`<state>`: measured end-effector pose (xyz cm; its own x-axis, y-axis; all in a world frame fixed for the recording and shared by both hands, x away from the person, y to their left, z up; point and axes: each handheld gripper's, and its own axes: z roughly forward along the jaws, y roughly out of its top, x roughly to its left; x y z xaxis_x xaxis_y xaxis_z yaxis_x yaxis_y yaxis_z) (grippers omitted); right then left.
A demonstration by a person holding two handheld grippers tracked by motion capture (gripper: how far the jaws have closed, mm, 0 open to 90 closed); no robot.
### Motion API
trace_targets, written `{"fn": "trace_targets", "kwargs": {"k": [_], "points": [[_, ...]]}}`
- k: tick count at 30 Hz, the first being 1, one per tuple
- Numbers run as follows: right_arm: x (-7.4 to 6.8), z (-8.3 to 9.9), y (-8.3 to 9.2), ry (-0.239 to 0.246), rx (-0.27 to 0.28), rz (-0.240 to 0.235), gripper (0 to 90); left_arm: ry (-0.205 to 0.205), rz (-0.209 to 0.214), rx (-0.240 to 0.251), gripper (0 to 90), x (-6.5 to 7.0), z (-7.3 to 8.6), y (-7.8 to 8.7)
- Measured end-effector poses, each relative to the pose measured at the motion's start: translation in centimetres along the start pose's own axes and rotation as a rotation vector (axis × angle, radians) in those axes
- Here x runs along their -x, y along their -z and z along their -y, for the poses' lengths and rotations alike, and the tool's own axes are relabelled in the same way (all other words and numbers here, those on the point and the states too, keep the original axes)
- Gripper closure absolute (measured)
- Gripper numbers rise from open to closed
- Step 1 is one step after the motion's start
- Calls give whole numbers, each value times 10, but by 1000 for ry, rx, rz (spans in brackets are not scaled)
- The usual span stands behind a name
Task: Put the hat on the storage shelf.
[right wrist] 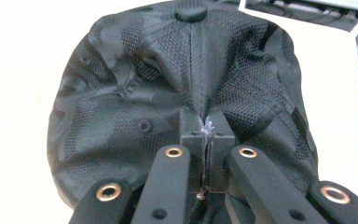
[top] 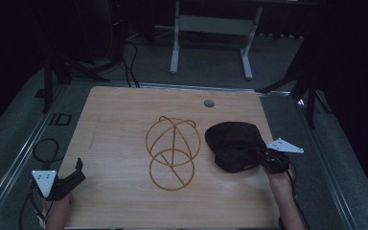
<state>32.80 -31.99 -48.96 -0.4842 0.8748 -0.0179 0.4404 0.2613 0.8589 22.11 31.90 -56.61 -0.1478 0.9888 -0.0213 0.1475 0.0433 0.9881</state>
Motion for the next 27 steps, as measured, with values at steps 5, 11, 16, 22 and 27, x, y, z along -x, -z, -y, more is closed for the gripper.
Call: {"fn": "trace_targets", "kwargs": {"k": [5,11,16,22,27], "points": [[-3,-7,7,-6,61,9,888,1,0,0,5,0,0,0],[-7,-18,18,0,138,10,888,2,0,2,5,0,0,0],[-10,-28,27,13,182,20,888,1,0,2,5,0,0,0],[-12,-41,39,25,234,27,888,2,-1,3,5,0,0,0],[-15,-54,51,42,281,31,888,3,0,3,5,0,0,0]]}}
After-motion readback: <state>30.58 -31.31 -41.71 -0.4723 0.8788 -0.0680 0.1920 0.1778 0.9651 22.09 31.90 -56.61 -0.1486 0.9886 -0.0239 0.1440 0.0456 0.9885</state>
